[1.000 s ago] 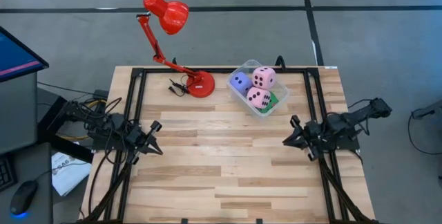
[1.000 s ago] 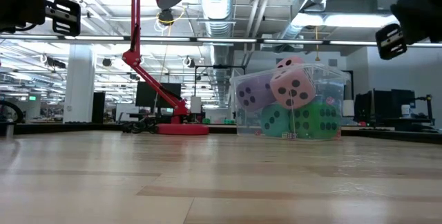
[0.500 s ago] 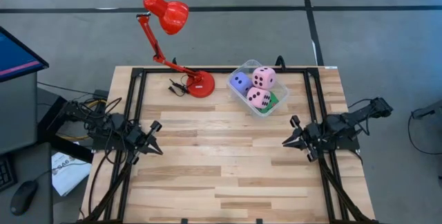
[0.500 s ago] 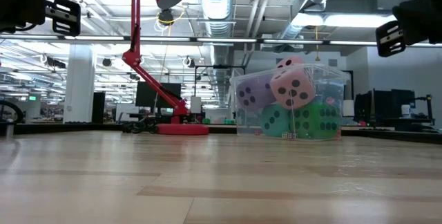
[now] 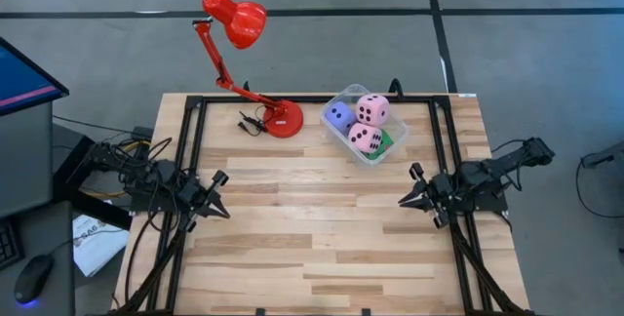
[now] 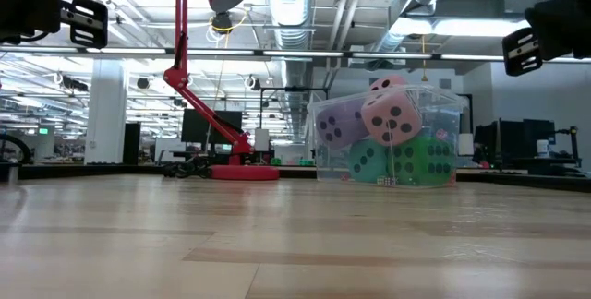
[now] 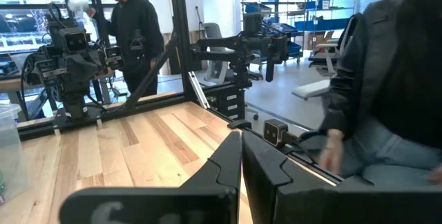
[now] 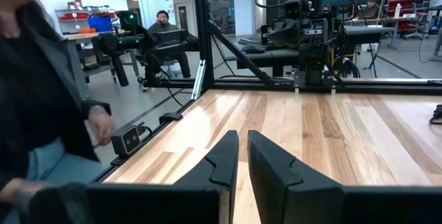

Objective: Pick & Place Dice
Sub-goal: Return to Home Position

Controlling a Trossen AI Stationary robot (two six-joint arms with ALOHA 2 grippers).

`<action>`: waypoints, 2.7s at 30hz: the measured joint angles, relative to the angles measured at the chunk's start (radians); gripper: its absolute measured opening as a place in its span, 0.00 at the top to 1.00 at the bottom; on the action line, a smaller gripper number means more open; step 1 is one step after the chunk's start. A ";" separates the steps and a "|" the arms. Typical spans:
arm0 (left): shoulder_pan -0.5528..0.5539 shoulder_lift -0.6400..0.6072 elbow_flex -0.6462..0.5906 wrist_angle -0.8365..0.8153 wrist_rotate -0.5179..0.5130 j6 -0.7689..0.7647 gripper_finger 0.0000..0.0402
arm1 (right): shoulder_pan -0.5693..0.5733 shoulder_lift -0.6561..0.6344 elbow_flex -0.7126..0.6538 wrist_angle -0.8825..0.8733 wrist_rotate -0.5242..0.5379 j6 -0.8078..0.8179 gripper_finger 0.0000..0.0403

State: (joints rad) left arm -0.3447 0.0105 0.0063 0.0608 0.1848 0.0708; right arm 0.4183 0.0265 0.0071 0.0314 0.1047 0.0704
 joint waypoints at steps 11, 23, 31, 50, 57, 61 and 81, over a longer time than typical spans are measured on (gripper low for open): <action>0.000 0.000 0.000 0.000 0.000 0.000 1.00 | 0.000 0.000 0.000 0.000 0.000 0.000 0.92; 0.000 0.000 0.000 0.001 0.000 0.000 1.00 | 0.000 0.000 0.000 0.000 0.000 0.000 0.92; 0.000 0.000 0.000 0.001 0.000 0.000 1.00 | 0.000 0.000 -0.001 0.000 0.000 0.000 0.92; -0.003 0.041 0.000 0.016 0.000 0.000 1.00 | 0.000 0.000 -0.001 0.000 0.000 0.000 0.92; -0.003 0.109 0.000 0.018 0.000 0.000 1.00 | 0.000 0.000 -0.001 0.000 0.000 0.000 0.92; -0.003 0.143 0.000 0.019 0.000 0.000 1.00 | 0.000 0.000 -0.001 0.000 0.000 0.001 0.92; -0.003 0.216 0.000 0.018 0.000 0.000 1.00 | 0.000 0.000 -0.001 0.000 0.000 0.000 0.92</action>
State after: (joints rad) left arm -0.3473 0.2260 0.0060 0.0788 0.1848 0.0704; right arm 0.4179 0.0269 0.0059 0.0311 0.1051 0.0708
